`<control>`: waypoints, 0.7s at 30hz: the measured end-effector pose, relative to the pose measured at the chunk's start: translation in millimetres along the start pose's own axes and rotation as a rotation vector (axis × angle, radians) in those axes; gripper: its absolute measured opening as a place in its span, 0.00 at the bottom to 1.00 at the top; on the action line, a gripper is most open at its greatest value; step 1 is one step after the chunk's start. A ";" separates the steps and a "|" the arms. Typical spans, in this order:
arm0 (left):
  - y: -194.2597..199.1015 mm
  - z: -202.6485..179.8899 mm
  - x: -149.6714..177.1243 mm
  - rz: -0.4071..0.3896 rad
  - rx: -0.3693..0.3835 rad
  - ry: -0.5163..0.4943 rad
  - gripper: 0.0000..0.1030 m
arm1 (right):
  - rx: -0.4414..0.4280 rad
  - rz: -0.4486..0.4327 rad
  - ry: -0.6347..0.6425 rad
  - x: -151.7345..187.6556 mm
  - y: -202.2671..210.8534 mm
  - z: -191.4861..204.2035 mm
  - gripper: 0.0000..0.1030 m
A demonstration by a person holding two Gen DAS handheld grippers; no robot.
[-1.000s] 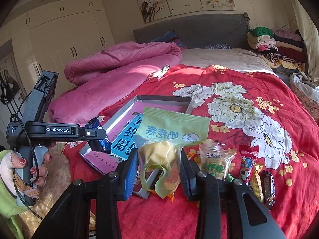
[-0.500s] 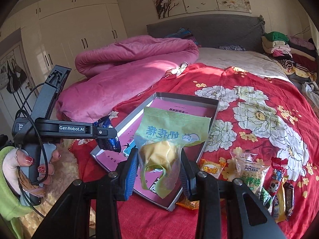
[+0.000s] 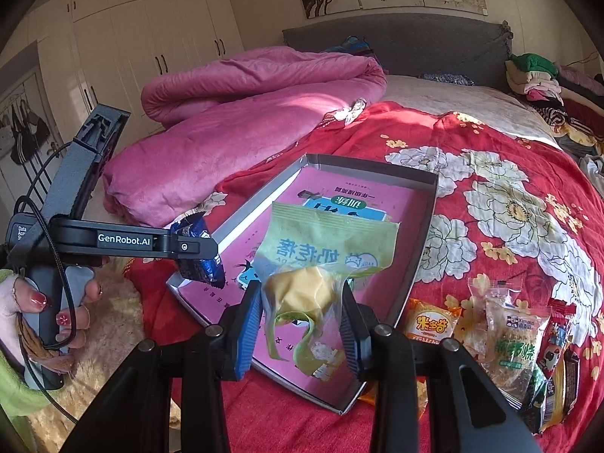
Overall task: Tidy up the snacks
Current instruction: 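Carry the blue packet with the left tool while the right tool carries the green bag to the pink tray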
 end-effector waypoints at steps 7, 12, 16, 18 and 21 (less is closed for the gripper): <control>-7.7 -5.0 9.2 0.044 -0.004 -0.034 0.53 | 0.023 0.024 0.012 8.4 -4.8 -4.3 0.38; -9.0 -11.5 13.7 0.061 0.009 -0.060 0.53 | 0.022 0.051 0.014 14.8 -10.2 -5.6 0.38; -11.1 -16.0 16.8 0.072 0.013 -0.077 0.53 | 0.015 0.072 0.023 20.9 -14.2 -2.8 0.38; -12.7 -19.1 19.3 0.082 0.017 -0.088 0.53 | 0.014 0.081 0.031 23.3 -15.4 -0.7 0.38; -14.8 -23.9 23.0 0.093 0.021 -0.106 0.53 | 0.012 0.088 0.039 25.8 -17.0 0.7 0.38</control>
Point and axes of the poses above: each gripper's, at about its wrist camera, not at the fingertips, and y roughly against the way its jaws point, z to its left, x to its underside, the point moved 6 cm from there along -y, roughly the way its jaws point, and after that the axes turned 12 degrees about -z, right-handed, at the moved point
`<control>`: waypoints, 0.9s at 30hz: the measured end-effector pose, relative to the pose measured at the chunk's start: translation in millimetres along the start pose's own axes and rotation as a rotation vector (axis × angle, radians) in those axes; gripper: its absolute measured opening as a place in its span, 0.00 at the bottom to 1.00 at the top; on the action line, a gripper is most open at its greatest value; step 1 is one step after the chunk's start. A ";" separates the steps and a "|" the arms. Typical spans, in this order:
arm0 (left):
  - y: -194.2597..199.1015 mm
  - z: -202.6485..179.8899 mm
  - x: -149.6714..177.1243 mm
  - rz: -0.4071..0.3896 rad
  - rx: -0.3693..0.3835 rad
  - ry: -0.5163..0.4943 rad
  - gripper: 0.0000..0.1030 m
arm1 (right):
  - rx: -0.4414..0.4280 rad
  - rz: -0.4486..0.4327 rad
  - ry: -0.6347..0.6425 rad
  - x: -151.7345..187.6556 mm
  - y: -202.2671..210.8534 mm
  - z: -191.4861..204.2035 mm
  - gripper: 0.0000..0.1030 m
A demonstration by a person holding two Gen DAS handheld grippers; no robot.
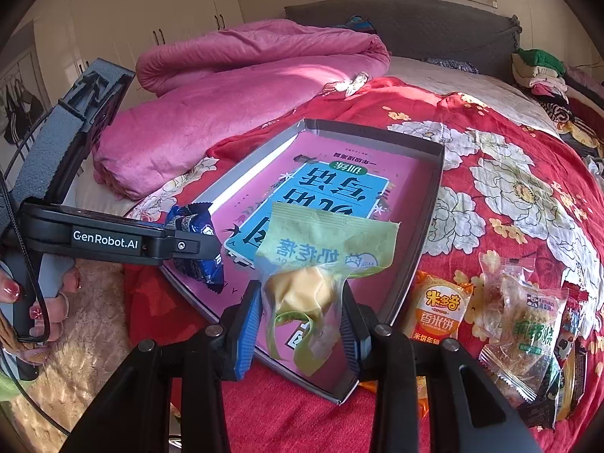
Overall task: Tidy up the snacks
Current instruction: 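Carry the blue packet with the left tool while the right tool carries the green bag to the pink tray, then open the right tool over the pink tray while the left tool lowers and releases the blue packet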
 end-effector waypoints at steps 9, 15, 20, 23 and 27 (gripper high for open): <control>-5.5 -8.3 5.9 0.019 -0.006 -0.040 0.53 | 0.004 0.050 0.003 12.3 -11.2 -2.1 0.38; -9.2 -7.3 6.8 0.025 -0.013 -0.039 0.53 | 0.001 0.068 0.004 17.2 -14.1 -2.0 0.38; -12.4 -5.7 6.7 0.020 -0.015 -0.037 0.53 | 0.004 0.065 0.002 17.8 -12.8 -2.5 0.38; -14.1 -4.2 7.6 0.025 -0.018 -0.033 0.53 | 0.003 0.065 0.005 18.2 -12.6 -2.3 0.38; -15.0 -2.4 8.0 0.028 -0.019 -0.024 0.53 | -0.004 0.071 0.000 19.4 -12.4 -2.1 0.38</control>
Point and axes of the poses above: each gripper's, at about its wrist camera, not at the fingertips, and y roughly against the way its jaws point, z to its left, x to its underside, the point moved 6 cm from there along -y, roughly the way its jaws point, and after that the axes turned 12 degrees about -z, right-handed, at the moved point
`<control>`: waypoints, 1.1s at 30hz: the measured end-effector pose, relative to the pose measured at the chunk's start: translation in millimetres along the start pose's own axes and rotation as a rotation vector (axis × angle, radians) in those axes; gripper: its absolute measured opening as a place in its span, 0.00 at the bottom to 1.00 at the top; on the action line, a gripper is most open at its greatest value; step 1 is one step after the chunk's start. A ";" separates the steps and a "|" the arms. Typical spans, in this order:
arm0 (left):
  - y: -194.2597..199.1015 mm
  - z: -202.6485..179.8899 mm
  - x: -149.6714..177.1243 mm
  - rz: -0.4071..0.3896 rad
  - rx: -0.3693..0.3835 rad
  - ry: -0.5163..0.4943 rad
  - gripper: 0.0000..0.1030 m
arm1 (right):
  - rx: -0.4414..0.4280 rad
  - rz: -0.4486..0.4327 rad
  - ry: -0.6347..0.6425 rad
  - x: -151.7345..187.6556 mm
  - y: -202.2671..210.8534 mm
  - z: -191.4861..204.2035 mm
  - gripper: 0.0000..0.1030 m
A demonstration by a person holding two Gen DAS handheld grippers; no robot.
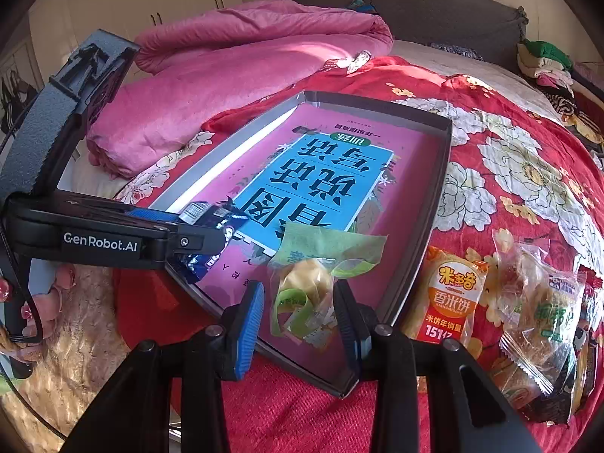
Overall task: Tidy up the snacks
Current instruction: 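Open the right tool over the pink tray while the left tool lowers and releases the blue packet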
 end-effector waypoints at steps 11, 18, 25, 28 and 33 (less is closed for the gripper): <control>10.4 -1.8 -8.0 -0.050 0.024 0.004 0.53 | -0.006 -0.020 -0.018 -1.3 9.8 -1.8 0.38; 16.6 -5.1 -12.8 -0.083 0.049 0.008 0.58 | 0.002 -0.037 -0.027 -4.1 15.5 -5.4 0.38; 24.4 -8.2 -18.1 -0.126 0.075 0.016 0.62 | 0.012 -0.050 -0.028 -5.5 19.4 -7.3 0.39; 29.8 -8.9 -21.4 -0.152 0.090 0.024 0.66 | 0.017 -0.058 -0.030 -6.1 21.6 -7.6 0.44; 36.9 -9.3 -25.4 -0.188 0.089 0.025 0.71 | 0.021 -0.083 -0.022 -10.4 26.7 -6.4 0.47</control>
Point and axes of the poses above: each gripper's, at about its wrist camera, not at the fingertips, and y roughly against the way its jaws point, z to its left, x to its underside, the point moved 6 cm from there along -y, roughly the way its jaws point, and after that the axes turned 12 degrees about -z, right-handed, at the moved point
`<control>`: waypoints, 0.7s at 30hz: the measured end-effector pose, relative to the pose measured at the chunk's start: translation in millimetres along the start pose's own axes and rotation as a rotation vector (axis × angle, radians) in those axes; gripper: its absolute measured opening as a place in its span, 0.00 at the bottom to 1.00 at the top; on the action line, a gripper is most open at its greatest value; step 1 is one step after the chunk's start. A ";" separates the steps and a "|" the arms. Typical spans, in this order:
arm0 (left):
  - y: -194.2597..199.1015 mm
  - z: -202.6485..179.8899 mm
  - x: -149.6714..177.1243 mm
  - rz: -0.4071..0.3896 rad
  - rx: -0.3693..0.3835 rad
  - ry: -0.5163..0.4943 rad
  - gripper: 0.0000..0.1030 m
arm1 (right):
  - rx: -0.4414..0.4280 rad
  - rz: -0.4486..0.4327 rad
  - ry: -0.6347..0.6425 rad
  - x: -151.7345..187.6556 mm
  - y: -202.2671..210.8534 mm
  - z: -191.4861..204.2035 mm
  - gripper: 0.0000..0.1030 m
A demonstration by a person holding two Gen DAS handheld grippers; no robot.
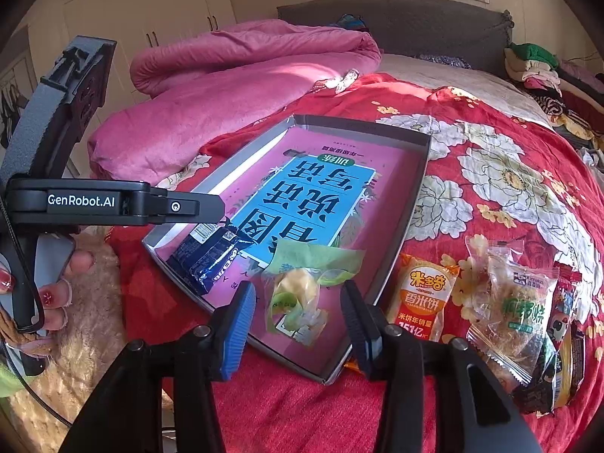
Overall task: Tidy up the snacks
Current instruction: 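Open the right tool over the pink tray while the left tool lowers and releases the blue packet, then move both open tools back from the tray toward the snack pile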
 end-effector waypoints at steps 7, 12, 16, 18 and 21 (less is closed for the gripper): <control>7.0 -2.3 -7.3 -0.046 0.009 -0.004 0.73 | 0.012 -0.042 0.013 -5.4 12.1 -1.0 0.52; 12.6 -10.8 -10.0 -0.071 0.020 -0.035 0.73 | 0.036 -0.087 0.045 -12.9 25.3 -2.4 0.57; 18.2 -16.2 -11.4 -0.083 0.032 -0.040 0.73 | 0.058 -0.110 0.054 -17.7 33.4 -6.7 0.59; 21.5 -18.6 -13.0 -0.091 0.039 -0.041 0.73 | 0.061 -0.120 0.046 -20.0 37.1 -9.5 0.59; 27.2 -22.2 -15.7 -0.106 0.045 -0.043 0.73 | 0.070 -0.132 0.042 -22.3 42.5 -13.3 0.60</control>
Point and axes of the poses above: each gripper's, at about its wrist camera, not at the fingertips, and y roughly against the way its jaws point, z to its left, x to its underside, the point moved 6 cm from there along -y, roughly the way its jaws point, and after that the axes turned 12 degrees about -z, right-handed, at the moved point
